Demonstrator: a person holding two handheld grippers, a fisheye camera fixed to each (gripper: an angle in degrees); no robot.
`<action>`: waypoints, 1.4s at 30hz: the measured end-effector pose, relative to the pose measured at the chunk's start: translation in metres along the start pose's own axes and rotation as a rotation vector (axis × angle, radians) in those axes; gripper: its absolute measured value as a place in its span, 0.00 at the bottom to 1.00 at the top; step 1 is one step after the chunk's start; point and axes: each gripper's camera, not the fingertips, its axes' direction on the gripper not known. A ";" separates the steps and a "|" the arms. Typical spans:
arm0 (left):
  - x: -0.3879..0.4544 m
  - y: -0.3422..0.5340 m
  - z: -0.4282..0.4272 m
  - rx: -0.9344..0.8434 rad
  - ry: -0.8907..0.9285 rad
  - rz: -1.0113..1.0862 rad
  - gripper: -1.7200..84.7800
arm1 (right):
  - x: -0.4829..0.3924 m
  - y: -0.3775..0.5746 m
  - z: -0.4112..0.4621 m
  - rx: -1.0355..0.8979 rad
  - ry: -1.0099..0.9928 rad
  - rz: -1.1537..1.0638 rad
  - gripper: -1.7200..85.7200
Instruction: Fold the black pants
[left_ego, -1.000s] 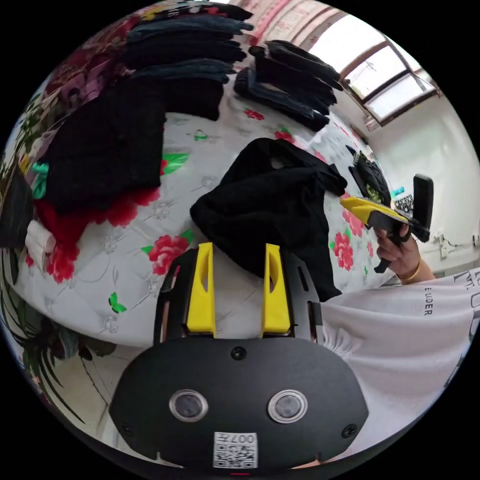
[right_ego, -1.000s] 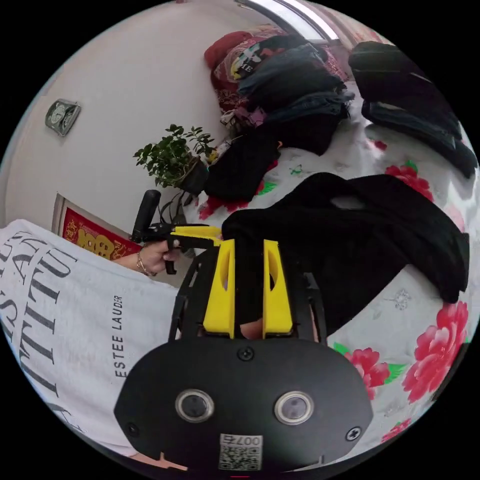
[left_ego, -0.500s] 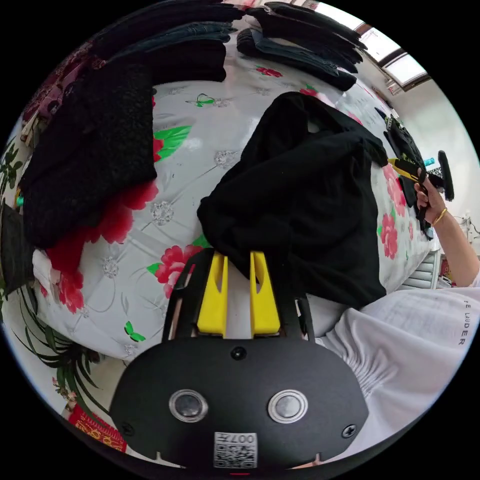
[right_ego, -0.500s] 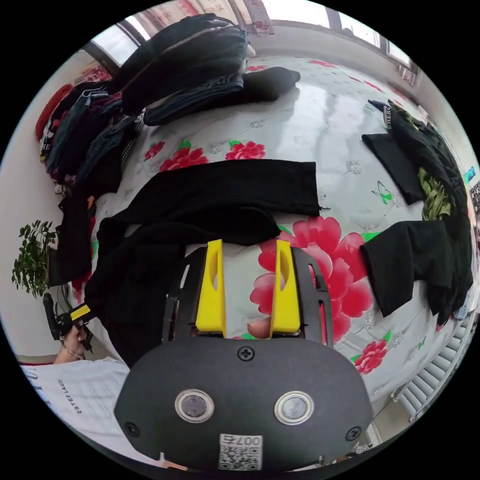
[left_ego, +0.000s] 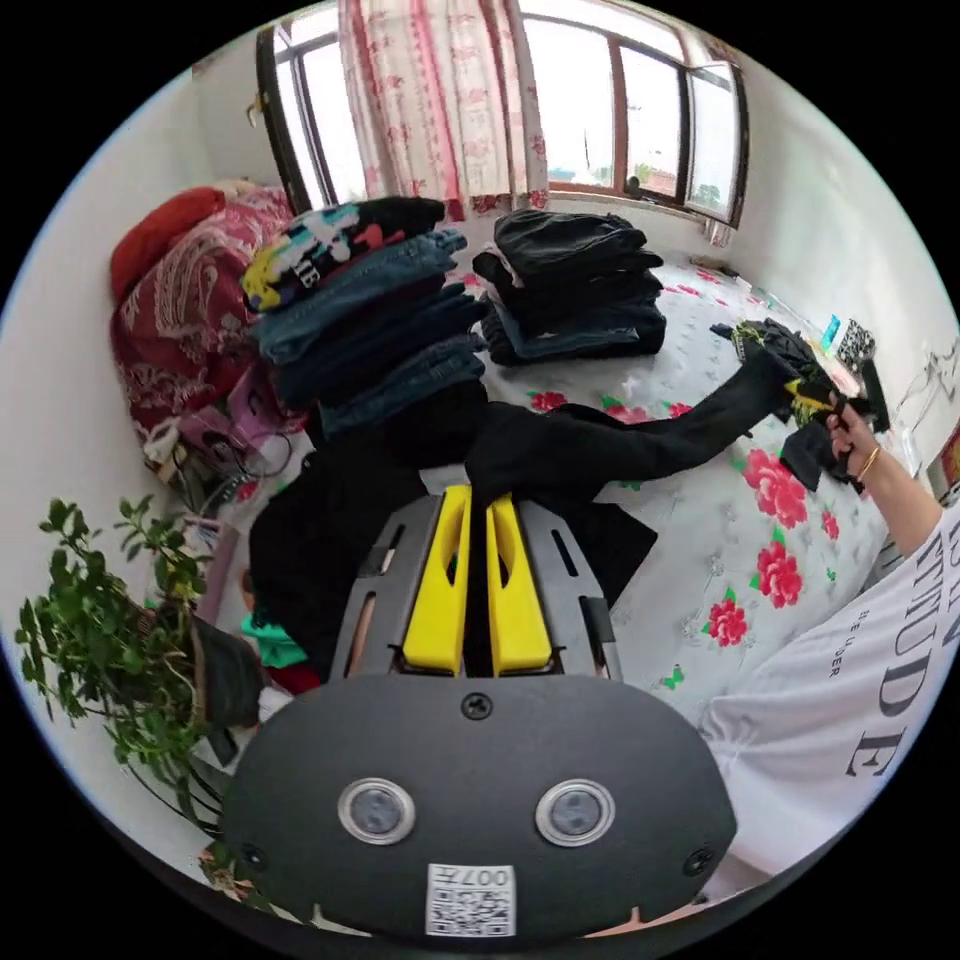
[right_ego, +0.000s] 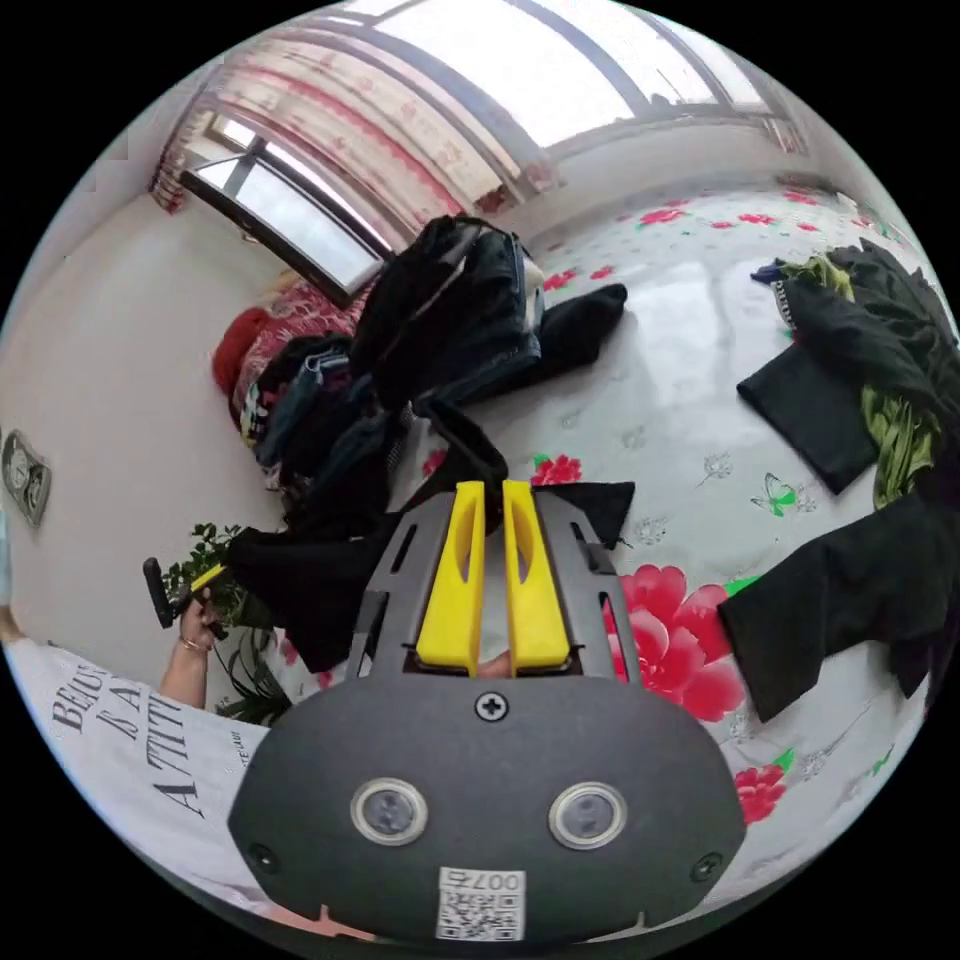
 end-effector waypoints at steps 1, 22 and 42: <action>0.013 0.004 -0.017 0.013 -0.058 0.057 0.03 | 0.000 0.002 -0.025 0.046 -0.015 0.004 0.03; 0.122 0.165 0.093 -0.518 0.121 -0.111 0.08 | 0.061 0.230 -0.396 0.439 0.214 0.494 0.04; 0.148 0.177 0.140 -0.610 -0.113 -0.164 0.01 | 0.136 0.166 -0.324 0.249 0.353 0.418 0.10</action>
